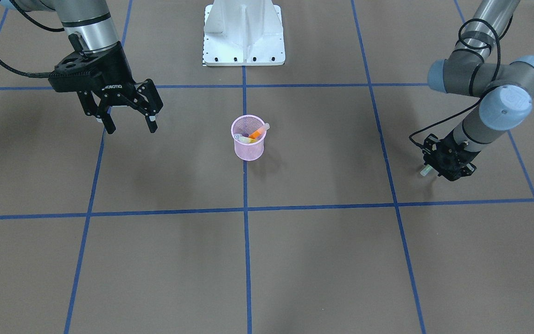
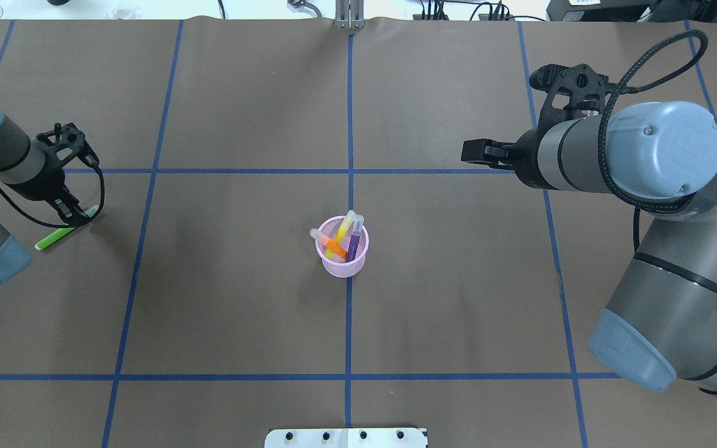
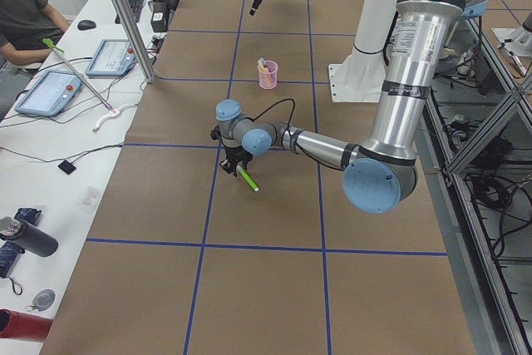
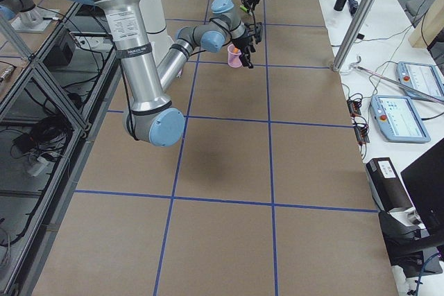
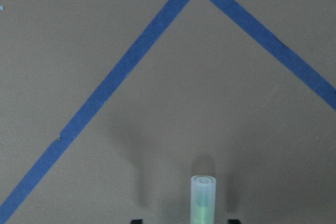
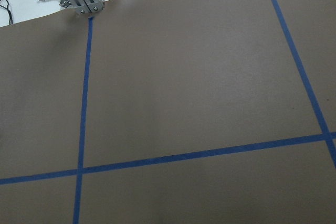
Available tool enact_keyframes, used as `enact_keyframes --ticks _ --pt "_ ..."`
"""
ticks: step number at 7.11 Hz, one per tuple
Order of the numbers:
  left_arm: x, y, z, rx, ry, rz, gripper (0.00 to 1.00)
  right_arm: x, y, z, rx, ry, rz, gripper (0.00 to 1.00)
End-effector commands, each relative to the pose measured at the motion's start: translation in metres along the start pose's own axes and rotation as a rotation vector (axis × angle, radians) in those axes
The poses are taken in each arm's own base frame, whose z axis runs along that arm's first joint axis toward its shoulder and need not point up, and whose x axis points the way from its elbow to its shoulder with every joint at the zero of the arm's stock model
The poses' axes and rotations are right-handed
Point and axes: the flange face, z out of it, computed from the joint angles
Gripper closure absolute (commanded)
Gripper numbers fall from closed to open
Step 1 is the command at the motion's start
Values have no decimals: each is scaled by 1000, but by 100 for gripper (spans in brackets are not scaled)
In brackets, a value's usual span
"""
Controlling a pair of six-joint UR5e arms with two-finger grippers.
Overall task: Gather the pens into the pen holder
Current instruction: 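Grasp the green marker with the left gripper and lift it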
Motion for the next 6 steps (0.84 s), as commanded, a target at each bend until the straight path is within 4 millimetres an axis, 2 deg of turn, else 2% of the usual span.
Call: enact_keyframes --ticks 1,3,6 --pt "0 3 2 -5 5 -3 57 2 -3 -1 4 2 2 1" --pt "1 0 0 -1 5 -2 53 2 -3 -1 7 5 1 1" --pt "-1 2 6 -12 6 -11 56 2 -2 4 6 12 0 1"
